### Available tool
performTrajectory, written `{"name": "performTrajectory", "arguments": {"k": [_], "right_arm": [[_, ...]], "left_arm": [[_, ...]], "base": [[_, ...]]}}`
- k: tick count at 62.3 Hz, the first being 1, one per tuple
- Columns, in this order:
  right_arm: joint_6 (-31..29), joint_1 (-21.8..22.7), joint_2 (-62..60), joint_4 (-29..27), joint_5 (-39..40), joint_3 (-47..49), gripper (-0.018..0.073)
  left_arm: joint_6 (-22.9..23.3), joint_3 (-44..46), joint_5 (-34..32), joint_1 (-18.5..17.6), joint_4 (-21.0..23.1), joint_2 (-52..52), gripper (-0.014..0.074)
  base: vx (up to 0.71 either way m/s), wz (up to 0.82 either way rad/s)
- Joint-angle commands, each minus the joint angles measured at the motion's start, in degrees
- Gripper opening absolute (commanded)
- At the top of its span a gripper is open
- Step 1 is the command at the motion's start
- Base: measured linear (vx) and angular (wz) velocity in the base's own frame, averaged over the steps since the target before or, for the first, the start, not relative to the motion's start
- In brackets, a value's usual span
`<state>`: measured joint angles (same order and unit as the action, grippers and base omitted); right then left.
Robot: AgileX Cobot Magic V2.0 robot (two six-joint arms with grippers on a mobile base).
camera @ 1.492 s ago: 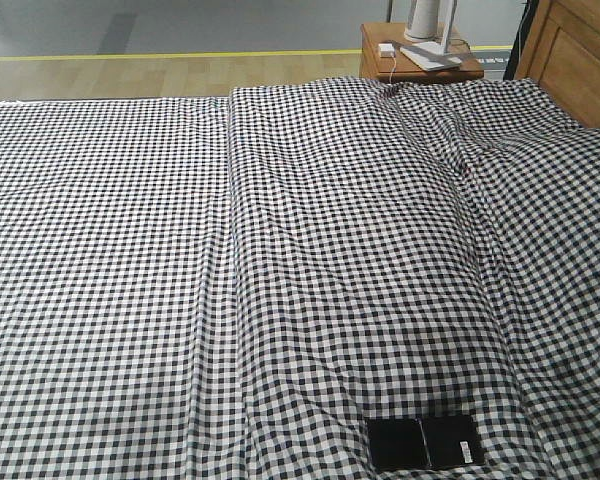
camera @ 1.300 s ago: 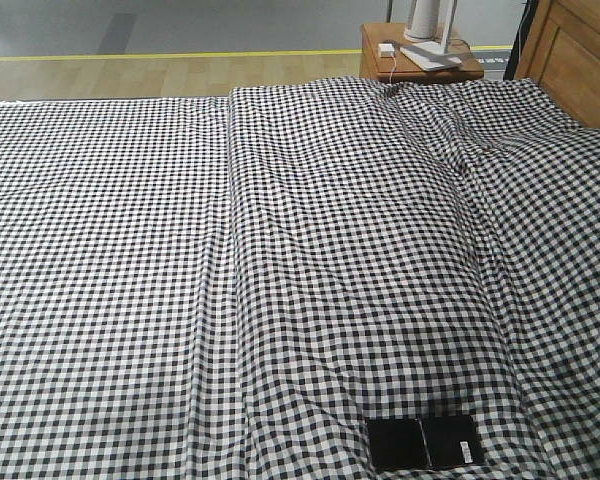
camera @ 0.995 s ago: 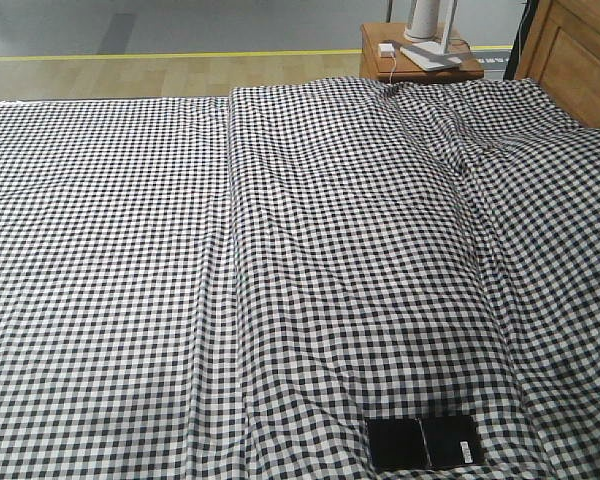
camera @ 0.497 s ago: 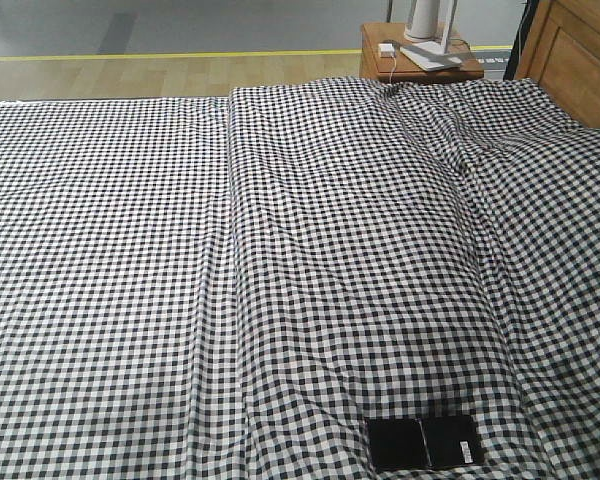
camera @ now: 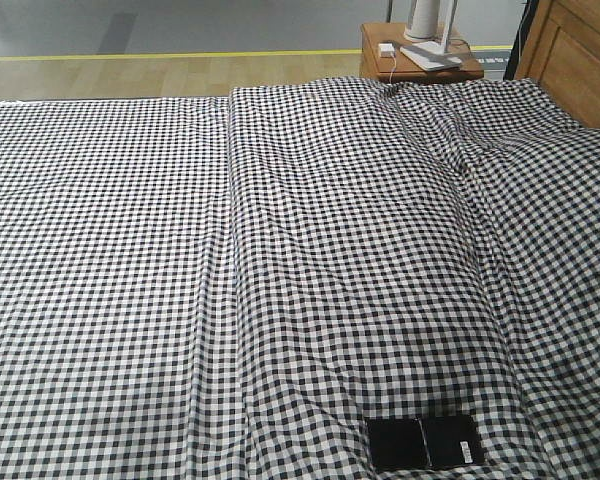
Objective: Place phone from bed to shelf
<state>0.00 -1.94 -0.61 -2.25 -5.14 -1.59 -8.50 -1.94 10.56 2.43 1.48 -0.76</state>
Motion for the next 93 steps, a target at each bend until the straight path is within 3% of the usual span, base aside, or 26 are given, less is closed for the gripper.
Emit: {"name": "performTrajectory", "arguments": {"k": [1, 15, 30, 39, 53, 73, 93], "right_arm": [[-0.5, 0.2, -0.7, 0.7, 4.6, -0.2, -0.0005], [0.0, 0.2, -0.7, 0.7, 8.1, -0.2, -0.0005], [0.0, 0.2, -0.7, 0.7, 26.1, 0.6, -0.0005], [0.0, 0.2, -0.7, 0.7, 26.5, 6.7, -0.0005], [-0.5, 0.2, 2.0, 0.7, 15.0, 24.5, -0.0005], [-0.5, 0.2, 20.3, 0.8, -6.7, 48.2, -0.0004], [-2.2, 0.2, 37.4, 0.8, -23.9, 54.5, 0.0044]], "left_arm": [[0.3, 1.2, -4.1, -0.2, 0.5, -0.8, 0.0001], [0.3, 1.2, -4.1, -0.2, 0.5, -0.8, 0.0001], [0.3, 1.2, -4.1, -0.2, 0.5, -0.8, 0.0001], [0.3, 1.2, -4.1, -0.2, 0.5, -0.8, 0.0001], [0.3, 1.2, -4.1, -0.2, 0.5, -0.8, 0.0001], [0.3, 1.2, -4.1, -0.2, 0.5, -0.8, 0.0001], [0.3, 1.2, -4.1, -0.2, 0.5, -0.8, 0.0001]], "base": [[0.0, 0.0], [0.0, 0.0], [0.0, 0.0], [0.0, 0.0], [0.0, 0.0], [0.0, 0.0], [0.0, 0.0]]}}
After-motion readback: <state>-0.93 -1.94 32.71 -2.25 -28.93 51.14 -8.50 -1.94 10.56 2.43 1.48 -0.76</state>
